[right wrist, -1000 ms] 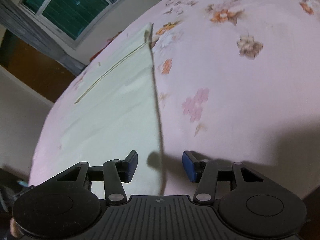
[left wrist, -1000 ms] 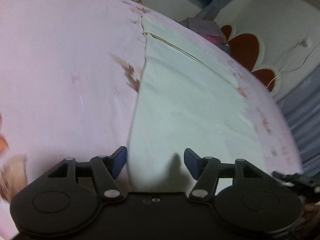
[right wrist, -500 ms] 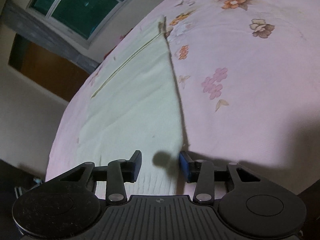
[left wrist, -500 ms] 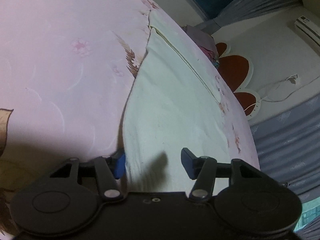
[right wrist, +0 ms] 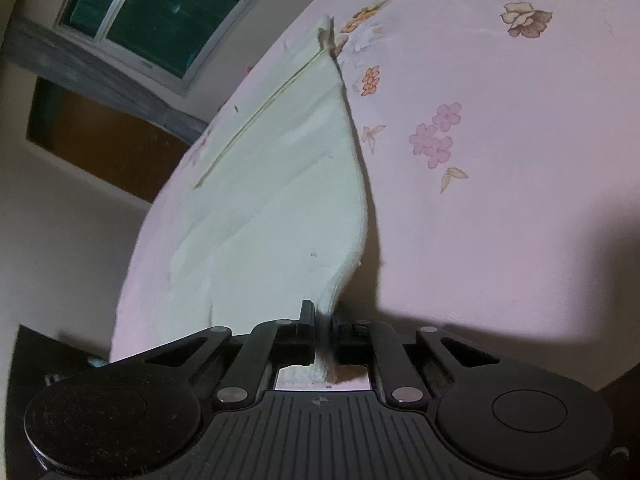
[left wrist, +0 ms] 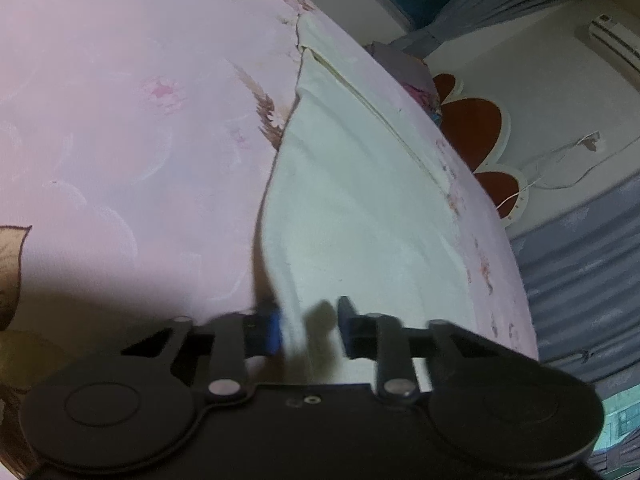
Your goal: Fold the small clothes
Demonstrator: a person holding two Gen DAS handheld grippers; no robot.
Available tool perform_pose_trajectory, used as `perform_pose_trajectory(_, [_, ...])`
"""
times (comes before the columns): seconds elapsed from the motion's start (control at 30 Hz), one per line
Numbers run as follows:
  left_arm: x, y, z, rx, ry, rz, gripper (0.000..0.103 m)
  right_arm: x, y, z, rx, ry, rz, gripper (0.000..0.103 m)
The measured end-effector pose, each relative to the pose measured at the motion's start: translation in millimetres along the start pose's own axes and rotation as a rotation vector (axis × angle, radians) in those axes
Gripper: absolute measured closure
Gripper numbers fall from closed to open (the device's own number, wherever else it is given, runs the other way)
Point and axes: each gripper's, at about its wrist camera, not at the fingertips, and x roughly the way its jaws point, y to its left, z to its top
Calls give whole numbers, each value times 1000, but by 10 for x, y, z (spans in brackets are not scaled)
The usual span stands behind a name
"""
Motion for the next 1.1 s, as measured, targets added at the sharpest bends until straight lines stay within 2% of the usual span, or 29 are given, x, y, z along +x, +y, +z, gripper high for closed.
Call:
perform_pose_trajectory(0.03, [7, -6, 3, 11, 3, 22, 100, 5, 22, 6, -13, -5, -8, 99])
perform_pose_trajectory(0.07, [-6, -18, 2, 18, -8, 30, 100, 4, 49, 13, -27, -10, -17, 99])
perform_pose_trajectory(0.13, [-102, -49, -14, 21, -65, -4, 100, -69, 97, 35, -36, -38, 6, 100])
perform_pose_trajectory(0.2, [-151, -98, -42, 44, -98, 22, 100, -154, 132, 67, -42, -73, 40, 100])
perform_pose_trajectory(0.27, [-90, -47, -73, 43, -69, 65, 100, -165, 126, 88, -48, -90, 56, 100])
perform_pose_trajectory(0.3, [-69, -21, -85, 35, -59, 74, 100, -114, 111, 100, -57, -79, 32, 100])
perform_pose_trajectory(0.37, [-112, -7, -79, 1, -80, 51, 100, -61, 113, 130, -63, -81, 11, 100])
perform_pose_trajectory(0.5, [-262, -122, 77, 0, -154, 0, 100, -180, 351, 273, -122, -153, 63, 100])
perform_pose_trajectory(0.7, [-297, -532, 663, 31, -250, -55, 100, -175, 744, 814, -184, -212, 69, 100])
perform_pose_trajectory(0.83, [-174, -779, 1132, 52, -305, -75, 100, -47, 971, 1373, -174, -264, 82, 100])
perform_pose_trajectory(0.97, [124, -947, 1720, 71, -340, -87, 100, 193, 1115, 1957, -148, -306, 82, 100])
perform_pose_trajectory(1.03, [340, -992, 2008, 78, -335, -80, 100, 371, 1142, 2264, -122, -313, 79, 100])
perform_pose_trajectory(1.1, [585, -983, 2298, 76, -315, -72, 100, 614, 1164, 2588, -113, -308, 41, 100])
